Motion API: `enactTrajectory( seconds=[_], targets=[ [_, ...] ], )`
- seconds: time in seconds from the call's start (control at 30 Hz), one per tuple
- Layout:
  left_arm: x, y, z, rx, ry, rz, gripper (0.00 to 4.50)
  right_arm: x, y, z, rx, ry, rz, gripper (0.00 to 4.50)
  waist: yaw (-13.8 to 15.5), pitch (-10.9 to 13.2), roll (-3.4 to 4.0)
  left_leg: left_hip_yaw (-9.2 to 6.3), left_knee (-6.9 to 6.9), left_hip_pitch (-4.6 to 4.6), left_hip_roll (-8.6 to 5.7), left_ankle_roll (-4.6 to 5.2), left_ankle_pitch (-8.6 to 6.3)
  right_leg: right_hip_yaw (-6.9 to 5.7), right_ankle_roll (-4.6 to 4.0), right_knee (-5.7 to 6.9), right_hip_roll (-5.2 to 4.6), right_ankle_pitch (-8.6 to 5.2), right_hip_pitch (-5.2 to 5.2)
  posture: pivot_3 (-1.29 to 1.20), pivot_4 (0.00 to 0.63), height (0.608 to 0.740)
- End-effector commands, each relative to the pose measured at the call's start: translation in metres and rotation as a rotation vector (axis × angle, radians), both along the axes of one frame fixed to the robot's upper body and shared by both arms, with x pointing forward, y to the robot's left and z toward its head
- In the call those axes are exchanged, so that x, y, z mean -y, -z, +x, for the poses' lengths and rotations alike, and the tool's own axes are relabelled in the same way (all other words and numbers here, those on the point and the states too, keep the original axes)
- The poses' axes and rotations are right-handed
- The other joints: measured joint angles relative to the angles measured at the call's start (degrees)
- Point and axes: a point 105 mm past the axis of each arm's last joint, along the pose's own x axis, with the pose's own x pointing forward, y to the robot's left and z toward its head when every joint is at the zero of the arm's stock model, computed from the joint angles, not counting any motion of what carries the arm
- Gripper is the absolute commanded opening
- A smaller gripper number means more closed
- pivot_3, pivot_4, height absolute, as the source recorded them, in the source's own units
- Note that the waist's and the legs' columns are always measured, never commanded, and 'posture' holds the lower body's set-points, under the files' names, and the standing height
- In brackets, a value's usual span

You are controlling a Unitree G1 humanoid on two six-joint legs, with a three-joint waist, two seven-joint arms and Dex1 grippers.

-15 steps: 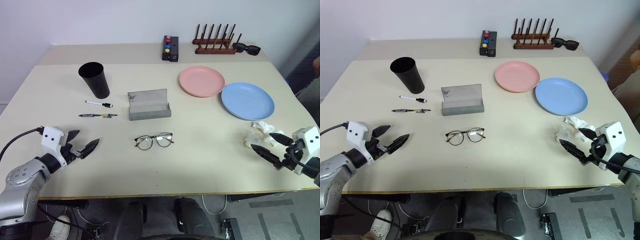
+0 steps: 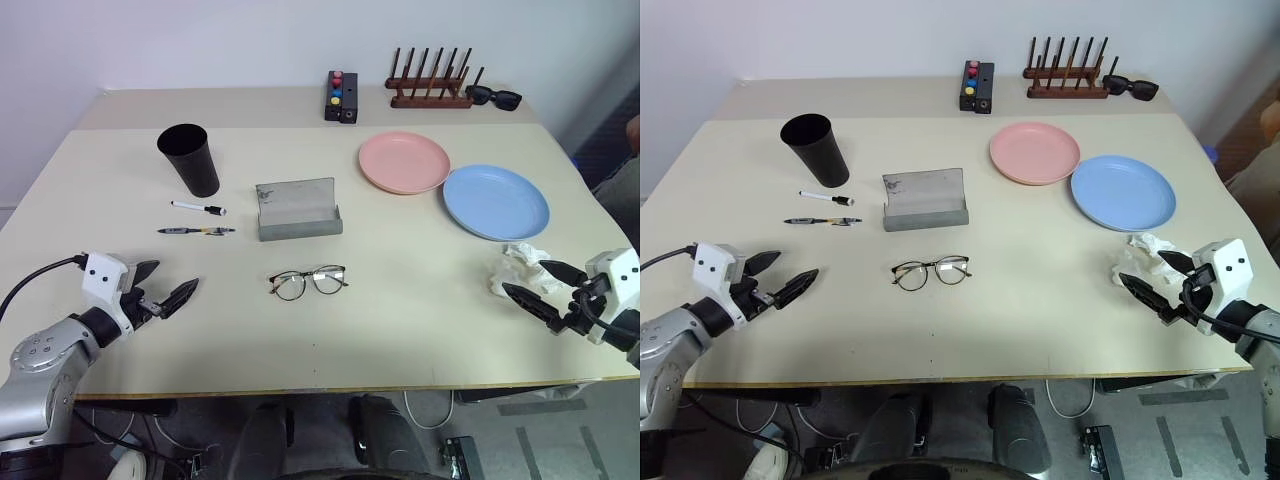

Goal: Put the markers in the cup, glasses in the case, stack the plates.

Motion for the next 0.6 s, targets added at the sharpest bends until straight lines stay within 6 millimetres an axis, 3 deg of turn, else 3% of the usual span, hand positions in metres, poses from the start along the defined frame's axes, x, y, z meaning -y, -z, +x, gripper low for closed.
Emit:
enactTrajectory(
  seconds=[0.03, 0.23, 0.43, 0.6],
  targets=[
    [0.002, -0.014, 0.004, 0.050, 0.013, 0.018, 4.50, -0.011, -0.012, 0.006, 0.059, -0.036, -0.022, 4.43, 0.0, 0.0, 0.00, 0.00, 0.00, 0.00, 0.00, 0.00, 0.00, 0.00, 0.00, 0.00, 0.00, 0.00, 0.00, 0.00, 0.150, 0.735],
    [0.019, -0.020, 0.011, 0.051, 0.095, 0.009, 4.50, -0.040, -0.022, 0.018, 0.117, -0.104, -0.006, 4.43, 0.0, 0.0, 0.01, 0.00, -0.01, 0.00, 0.00, 0.00, 0.00, 0.00, -0.04, 0.00, 0.01, 0.03, -0.01, 0.00, 0.150, 0.735],
    [0.031, -0.015, 0.034, -0.002, 0.192, 0.111, 4.50, -0.085, -0.031, 0.013, 0.164, -0.206, 0.027, 4.43, 0.1, 0.0, -0.01, -0.02, -0.02, -0.04, 0.01, 0.00, 0.00, -0.03, -0.17, 0.00, 0.04, 0.11, -0.02, 0.00, 0.150, 0.735],
    [0.047, -0.023, 0.068, -0.028, 0.335, 0.225, 4.50, -0.122, -0.045, 0.005, 0.208, -0.288, 0.065, 4.43, 0.2, 0.1, -0.05, 0.00, -0.06, -0.09, 0.01, 0.04, -0.02, -0.04, -0.15, -0.14, 0.05, 0.12, -0.03, 0.00, 0.150, 0.735]
  ],
)
